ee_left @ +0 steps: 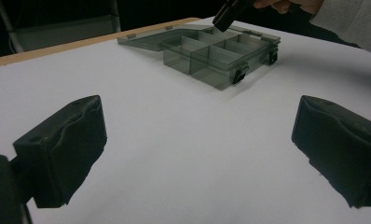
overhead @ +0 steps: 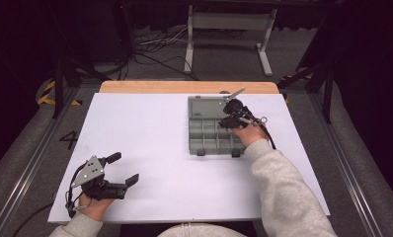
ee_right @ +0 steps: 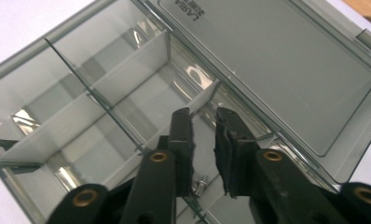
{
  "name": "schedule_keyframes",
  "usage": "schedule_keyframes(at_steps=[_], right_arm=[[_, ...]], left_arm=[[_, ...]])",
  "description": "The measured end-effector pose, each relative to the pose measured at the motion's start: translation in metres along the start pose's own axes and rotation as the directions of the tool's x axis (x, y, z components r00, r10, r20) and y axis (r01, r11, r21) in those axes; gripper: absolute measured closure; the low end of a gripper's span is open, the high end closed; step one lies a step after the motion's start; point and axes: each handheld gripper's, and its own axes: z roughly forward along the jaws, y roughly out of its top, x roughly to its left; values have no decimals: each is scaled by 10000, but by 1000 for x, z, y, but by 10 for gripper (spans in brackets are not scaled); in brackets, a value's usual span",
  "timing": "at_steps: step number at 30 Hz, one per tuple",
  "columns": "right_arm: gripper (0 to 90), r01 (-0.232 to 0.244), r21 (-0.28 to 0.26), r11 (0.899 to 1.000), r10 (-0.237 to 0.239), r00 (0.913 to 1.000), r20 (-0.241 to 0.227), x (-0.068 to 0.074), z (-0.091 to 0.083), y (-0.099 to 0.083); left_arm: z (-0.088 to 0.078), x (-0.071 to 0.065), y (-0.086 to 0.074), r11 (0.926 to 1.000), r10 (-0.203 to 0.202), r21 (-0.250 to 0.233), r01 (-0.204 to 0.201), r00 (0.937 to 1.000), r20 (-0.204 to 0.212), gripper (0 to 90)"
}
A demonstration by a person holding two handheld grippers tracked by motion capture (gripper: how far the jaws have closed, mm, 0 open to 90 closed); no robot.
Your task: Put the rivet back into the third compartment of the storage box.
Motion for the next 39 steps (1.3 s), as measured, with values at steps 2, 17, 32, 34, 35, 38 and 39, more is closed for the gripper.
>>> schedule_keyframes(at_steps=[2,17,32,34,35,38,39], right_arm=[[699,47,-243,9997,-47,10000,8,2,-6,-1],[162,444,-3606,9316,-523,9986,-121,26,-82,-42],[15,54,-6019,7986,-67,10000,0,42,-95,-119],[13,-1,-6232,7820,-58,10000,-75,43,-94,-128],[10,-16,-6326,7745,-61,9999,-100,43,-94,-133],[6,36,-6503,7597,-154,9998,-124,44,-93,-141],[5,41,-6608,7506,-144,9998,-101,46,-92,-147]], left_arm=[[0,0,0,10000,-13,7,13,10000,7,38],[0,-1,0,10000,6,13,-6,10000,45,38],[-1,-1,1,10000,51,-82,-50,9999,123,38],[-2,-2,1,9999,-44,-136,47,9997,246,38],[-2,-1,1,9998,-72,-171,78,9995,318,36],[-3,-1,1,9998,-82,-154,88,9993,372,36],[-3,-1,2,9999,-79,-149,85,9991,405,36]])
